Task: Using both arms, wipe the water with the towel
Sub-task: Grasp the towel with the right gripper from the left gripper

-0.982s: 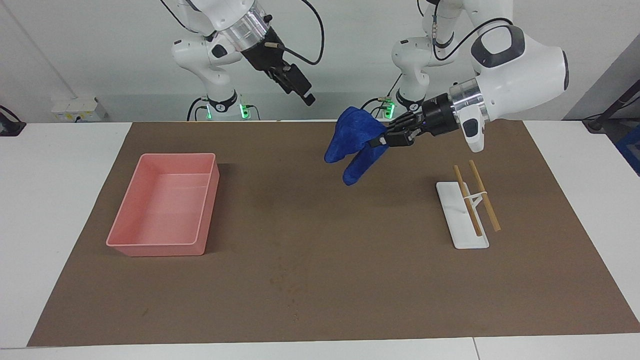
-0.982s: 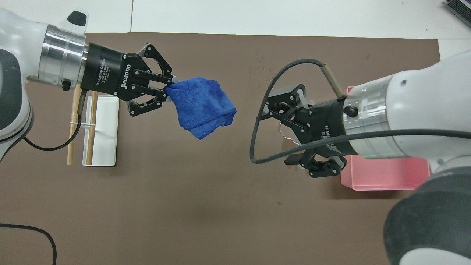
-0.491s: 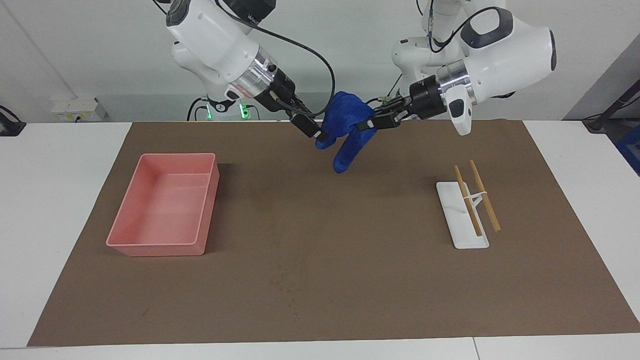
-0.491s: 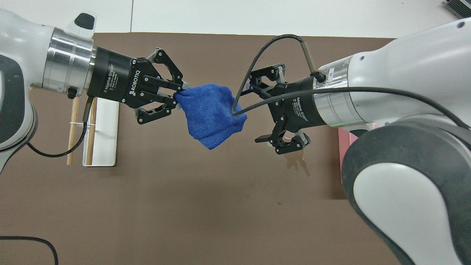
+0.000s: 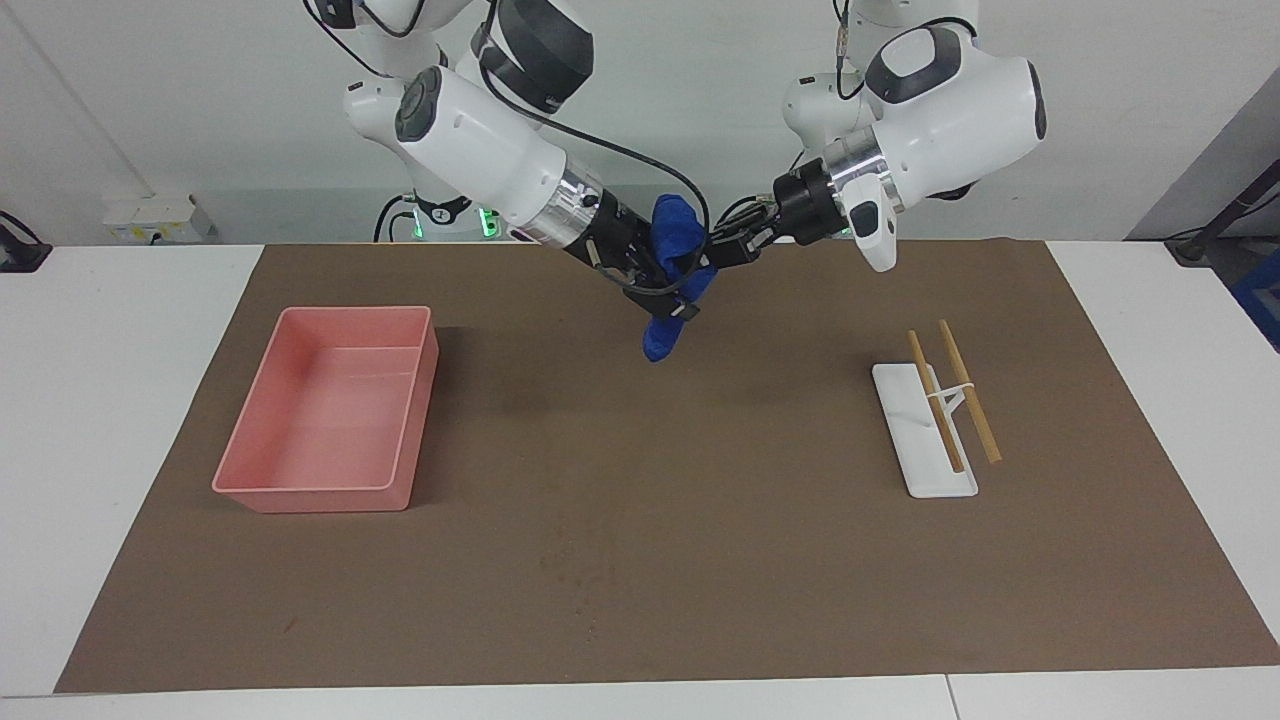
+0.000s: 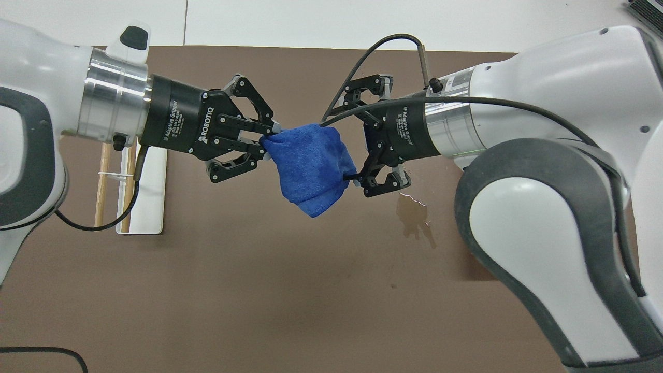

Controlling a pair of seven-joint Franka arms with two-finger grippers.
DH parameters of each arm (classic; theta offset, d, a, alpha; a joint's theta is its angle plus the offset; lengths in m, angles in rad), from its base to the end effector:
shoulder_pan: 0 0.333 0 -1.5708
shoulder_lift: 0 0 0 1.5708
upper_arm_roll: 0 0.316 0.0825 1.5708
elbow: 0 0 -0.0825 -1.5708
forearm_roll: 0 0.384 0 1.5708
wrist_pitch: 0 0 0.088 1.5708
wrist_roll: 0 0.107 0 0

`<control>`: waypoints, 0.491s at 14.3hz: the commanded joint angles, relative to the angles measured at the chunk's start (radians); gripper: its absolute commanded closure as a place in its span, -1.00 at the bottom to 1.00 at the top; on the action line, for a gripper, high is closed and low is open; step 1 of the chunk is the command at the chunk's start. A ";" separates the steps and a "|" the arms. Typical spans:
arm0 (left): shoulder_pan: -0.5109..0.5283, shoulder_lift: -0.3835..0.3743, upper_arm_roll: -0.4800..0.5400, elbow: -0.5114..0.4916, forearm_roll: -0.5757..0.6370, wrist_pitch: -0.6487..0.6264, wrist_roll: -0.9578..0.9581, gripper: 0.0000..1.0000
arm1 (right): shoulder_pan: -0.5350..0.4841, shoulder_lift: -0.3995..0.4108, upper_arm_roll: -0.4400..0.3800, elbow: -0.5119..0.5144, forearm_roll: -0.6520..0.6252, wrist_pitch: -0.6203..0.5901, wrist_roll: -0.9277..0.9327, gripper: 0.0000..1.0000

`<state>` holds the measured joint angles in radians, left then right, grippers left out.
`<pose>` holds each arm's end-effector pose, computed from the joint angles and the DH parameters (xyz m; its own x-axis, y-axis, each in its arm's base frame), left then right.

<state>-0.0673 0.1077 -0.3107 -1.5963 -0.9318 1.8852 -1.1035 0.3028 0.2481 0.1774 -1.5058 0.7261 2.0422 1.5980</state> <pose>0.5543 -0.2734 0.6145 0.5483 0.4516 -0.7039 0.8334 -0.3652 0.4148 0.5807 0.3284 0.5703 0.1967 -0.6973 -0.6893 -0.9804 -0.1349 -0.1433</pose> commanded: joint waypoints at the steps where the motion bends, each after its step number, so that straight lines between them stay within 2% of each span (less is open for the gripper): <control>1: -0.006 -0.037 0.004 -0.037 -0.032 0.011 -0.010 1.00 | 0.022 0.010 0.002 -0.007 0.018 0.055 0.016 -0.98; 2: -0.006 -0.039 0.005 -0.036 -0.038 0.002 -0.010 1.00 | 0.024 0.010 0.002 -0.008 0.016 0.056 0.017 -0.79; 3: -0.005 -0.040 0.005 -0.036 -0.038 0.000 -0.010 1.00 | 0.022 0.010 0.004 -0.007 0.018 0.058 0.014 -0.05; 4: -0.002 -0.042 0.005 -0.036 -0.038 -0.008 -0.010 1.00 | 0.021 0.013 0.002 -0.004 0.016 0.061 0.002 0.91; 5: 0.003 -0.042 0.005 -0.036 -0.038 -0.015 -0.010 1.00 | 0.022 0.011 0.002 0.002 0.018 0.061 -0.004 1.00; 7: 0.006 -0.045 0.008 -0.036 -0.038 -0.020 -0.009 1.00 | 0.022 0.010 0.002 0.002 0.003 0.059 -0.009 1.00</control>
<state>-0.0613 0.0994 -0.3041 -1.6034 -0.9327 1.8829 -1.1036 0.3127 0.2526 0.1765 -1.5066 0.7260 2.0687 1.5994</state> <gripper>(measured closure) 0.837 0.396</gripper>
